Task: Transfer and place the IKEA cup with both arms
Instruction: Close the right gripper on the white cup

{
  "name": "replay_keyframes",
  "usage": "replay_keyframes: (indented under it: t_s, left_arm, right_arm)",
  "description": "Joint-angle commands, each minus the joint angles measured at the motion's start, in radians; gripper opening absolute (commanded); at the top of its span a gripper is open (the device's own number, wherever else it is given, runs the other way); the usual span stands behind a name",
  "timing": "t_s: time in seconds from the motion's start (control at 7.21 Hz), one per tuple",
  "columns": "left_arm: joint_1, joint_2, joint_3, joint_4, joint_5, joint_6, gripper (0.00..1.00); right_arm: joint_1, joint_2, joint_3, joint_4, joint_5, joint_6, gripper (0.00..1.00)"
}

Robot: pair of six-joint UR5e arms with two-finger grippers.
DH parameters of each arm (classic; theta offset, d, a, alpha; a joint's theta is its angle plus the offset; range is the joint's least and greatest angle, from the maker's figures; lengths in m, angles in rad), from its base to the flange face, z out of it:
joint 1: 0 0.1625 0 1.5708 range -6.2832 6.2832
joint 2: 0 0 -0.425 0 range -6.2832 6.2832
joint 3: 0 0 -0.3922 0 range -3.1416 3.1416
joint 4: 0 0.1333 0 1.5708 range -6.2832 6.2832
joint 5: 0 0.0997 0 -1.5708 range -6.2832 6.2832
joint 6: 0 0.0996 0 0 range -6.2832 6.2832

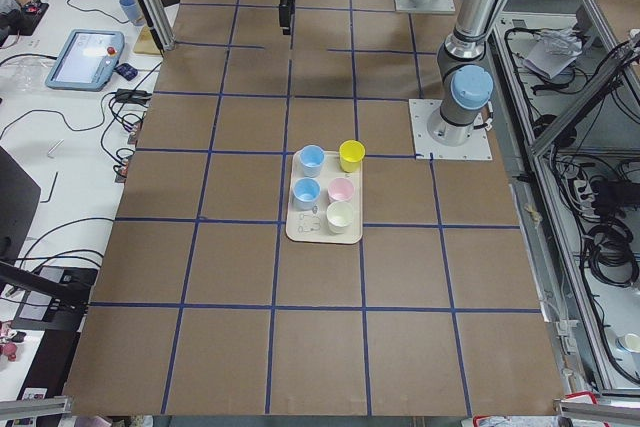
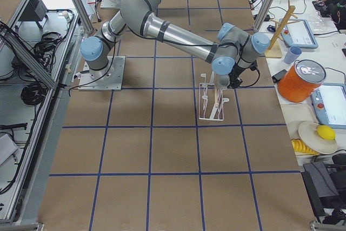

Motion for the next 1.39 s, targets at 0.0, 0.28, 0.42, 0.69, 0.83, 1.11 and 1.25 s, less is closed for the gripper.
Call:
replay_keyframes:
  t_s: [0.0, 0.28, 0.42, 0.69, 0.83, 1.11, 1.25]
  left_arm:
    - [0.0, 0.0, 0.0, 0.0, 0.0, 0.0, 1.0]
    - [0.005, 0.0, 0.0, 0.0, 0.002, 0.0, 1.0]
    - [0.005, 0.0, 0.0, 0.0, 0.002, 0.0, 1.0]
    - [0.005, -0.002, 0.0, 0.0, 0.002, 0.0, 1.0]
    - [0.005, 0.0, 0.0, 0.0, 0.002, 0.0, 1.0]
    - [0.005, -0.002, 0.0, 0.0, 0.002, 0.0, 1.0]
    - [0.005, -0.002, 0.0, 0.0, 0.002, 0.0, 1.0]
  right_arm:
    - [0.0, 0.004, 0.0, 0.011, 0.001, 0.001, 0.99]
    - [0.0, 0.004, 0.002, 0.023, -0.001, 0.001, 0.9]
    - [0.0, 0.004, 0.002, 0.023, -0.001, 0.001, 0.89]
    - [0.0, 0.002, 0.0, 0.034, -0.002, 0.006, 0.68]
    - [0.0, 0.001, -0.001, 0.039, -0.002, 0.006, 0.5]
    - [0.0, -0.002, -0.018, 0.046, -0.046, 0.006, 0.26]
    - [0.002, -0.007, -0.021, 0.045, -0.05, 0.006, 0.26]
